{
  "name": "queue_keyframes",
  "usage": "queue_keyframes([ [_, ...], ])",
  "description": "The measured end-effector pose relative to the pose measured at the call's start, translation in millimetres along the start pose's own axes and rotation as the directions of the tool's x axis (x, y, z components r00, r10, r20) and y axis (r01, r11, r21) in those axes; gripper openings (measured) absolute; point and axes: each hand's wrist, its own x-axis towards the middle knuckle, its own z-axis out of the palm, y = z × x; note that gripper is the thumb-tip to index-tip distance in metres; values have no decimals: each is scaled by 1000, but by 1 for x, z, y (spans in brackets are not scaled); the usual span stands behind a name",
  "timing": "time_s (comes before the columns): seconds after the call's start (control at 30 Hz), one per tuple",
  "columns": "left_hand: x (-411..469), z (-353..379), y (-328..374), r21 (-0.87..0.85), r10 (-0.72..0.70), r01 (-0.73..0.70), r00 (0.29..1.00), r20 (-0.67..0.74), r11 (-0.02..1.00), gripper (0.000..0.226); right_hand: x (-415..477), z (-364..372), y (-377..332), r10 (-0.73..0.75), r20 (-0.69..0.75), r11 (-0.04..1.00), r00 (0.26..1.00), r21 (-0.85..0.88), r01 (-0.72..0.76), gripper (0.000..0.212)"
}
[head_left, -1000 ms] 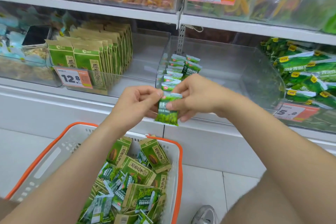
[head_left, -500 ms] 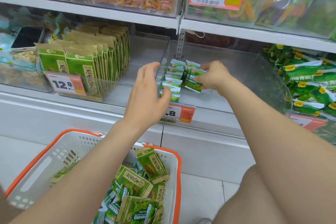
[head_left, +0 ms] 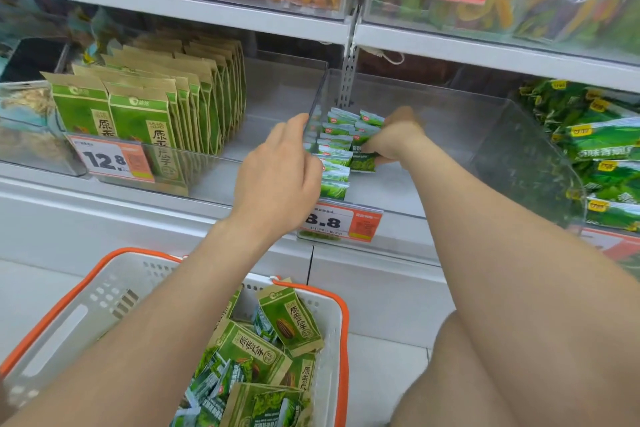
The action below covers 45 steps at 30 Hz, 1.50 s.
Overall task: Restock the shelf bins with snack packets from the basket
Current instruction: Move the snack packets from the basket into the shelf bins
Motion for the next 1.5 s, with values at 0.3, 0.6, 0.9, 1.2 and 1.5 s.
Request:
queue_keyframes([
  [0.3,-3,0,3,-39,-17,17,1000,-7,999,56,-13,0,6,81,94,996,992,-35,-78,37],
  [0.6,-8,2,-10,-199,39,-35,999,17,979,45,-55,-14,-10,-187,-81,960,979,-228,164,18],
  [0.9,-60,-6,-9,-168,-58,-3,932,-357,986,6,-163,-12,-27,-547,-15,816,837,-235,529,27],
  [1.2,-152,38,-62,99,-108,46,527,843,994,15,-237,27,1,-640,407,428,651,-515,743,16],
  [1.5,-241,77,-71,172,-169,-117,39,985,978,8,-279,105,60,-311,812,227,495,-442,868,27],
])
